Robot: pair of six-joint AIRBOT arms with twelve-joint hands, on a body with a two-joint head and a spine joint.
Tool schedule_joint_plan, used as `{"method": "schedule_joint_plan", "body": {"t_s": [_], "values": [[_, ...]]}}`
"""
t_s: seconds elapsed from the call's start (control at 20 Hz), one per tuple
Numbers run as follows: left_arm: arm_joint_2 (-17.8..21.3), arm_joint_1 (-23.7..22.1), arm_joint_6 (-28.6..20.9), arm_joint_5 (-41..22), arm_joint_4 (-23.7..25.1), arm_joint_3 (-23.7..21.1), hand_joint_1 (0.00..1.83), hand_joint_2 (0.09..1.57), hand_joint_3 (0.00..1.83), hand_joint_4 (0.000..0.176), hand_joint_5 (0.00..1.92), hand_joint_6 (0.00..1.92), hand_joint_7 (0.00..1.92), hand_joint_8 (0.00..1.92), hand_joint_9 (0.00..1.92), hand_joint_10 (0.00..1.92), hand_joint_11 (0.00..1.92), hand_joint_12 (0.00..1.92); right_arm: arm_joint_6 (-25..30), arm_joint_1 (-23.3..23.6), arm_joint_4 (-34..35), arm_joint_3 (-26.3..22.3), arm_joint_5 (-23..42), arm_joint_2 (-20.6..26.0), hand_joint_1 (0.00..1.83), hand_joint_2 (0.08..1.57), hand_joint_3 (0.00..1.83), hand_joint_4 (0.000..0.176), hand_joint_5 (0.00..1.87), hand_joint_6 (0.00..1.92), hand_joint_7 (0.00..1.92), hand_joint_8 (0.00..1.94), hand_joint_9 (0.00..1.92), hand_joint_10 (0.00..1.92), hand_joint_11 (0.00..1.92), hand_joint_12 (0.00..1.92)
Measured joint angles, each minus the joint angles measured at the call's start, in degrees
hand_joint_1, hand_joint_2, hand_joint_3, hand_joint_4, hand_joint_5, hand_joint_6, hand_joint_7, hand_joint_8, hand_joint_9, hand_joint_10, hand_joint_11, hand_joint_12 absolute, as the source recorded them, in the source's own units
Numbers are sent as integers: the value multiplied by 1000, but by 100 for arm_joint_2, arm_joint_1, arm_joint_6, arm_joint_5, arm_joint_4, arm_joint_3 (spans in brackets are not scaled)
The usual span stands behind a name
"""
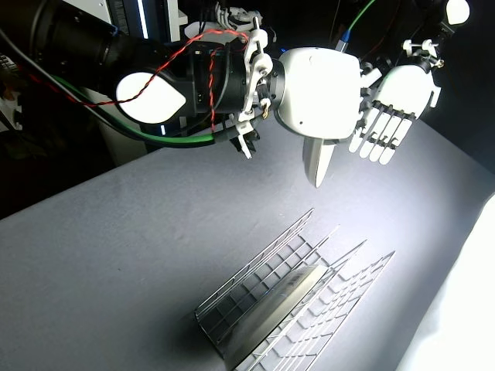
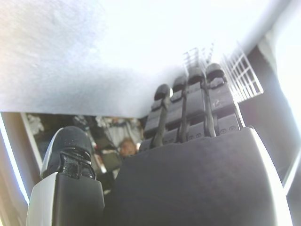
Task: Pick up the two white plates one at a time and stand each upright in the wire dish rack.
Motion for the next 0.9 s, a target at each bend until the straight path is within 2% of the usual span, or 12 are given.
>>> {"method": "schedule_joint_plan", "body": {"t_s": [0.1,0.15,0.2,0.25,0.3,0.4,0.55,0.75,0.9], "values": [[0,2,-2,7,85,0,0,1175,0,0,16,6,0,0,0,0,0,0,0,0,278,50,-4,17,1387,1074,0,0,927,1083,1112,615,1081,950,967,989],[0,2,-2,9,85,0,0,1173,0,0,9,3,0,0,0,0,0,0,2,2,367,76,-7,17,1461,1121,8,0,793,1190,980,755,974,988,788,1476],[0,2,-2,9,83,-2,0,1174,0,0,6,1,0,0,0,0,0,0,4,20,411,125,-24,17,1400,1092,0,0,878,1138,1080,645,1042,999,893,1186],[2,2,-2,9,92,0,0,1174,0,0,13,4,0,0,0,0,0,0,15,24,435,175,-20,17,1391,1070,2,0,926,1075,1137,559,1079,963,952,1053],[0,9,-2,7,90,0,0,1171,0,0,18,6,0,0,0,0,0,0,17,24,546,262,-20,17,1390,1064,0,0,954,1042,1172,517,1074,953,965,1017],[0,15,-2,9,94,0,0,1173,0,0,21,6,0,0,0,0,0,0,15,24,643,385,-26,17,1390,1060,2,0,940,1054,1173,511,1100,922,995,978],[0,13,-2,9,94,0,0,1182,3,0,23,6,0,0,0,0,0,0,15,24,850,522,-24,28,1382,1083,0,0,920,1138,1124,599,1018,999,949,987],[0,33,-2,7,114,-2,0,1171,0,0,13,3,0,0,0,0,0,0,26,-94,870,575,15,188,1389,1062,0,0,955,1064,1205,460,1057,957,986,1039],[0,61,-4,7,107,-2,0,1174,0,0,3,0,0,0,0,0,0,0,22,-289,885,597,9,264,1390,1062,1,0,948,994,1205,538,1038,1007,931,1117]]}}
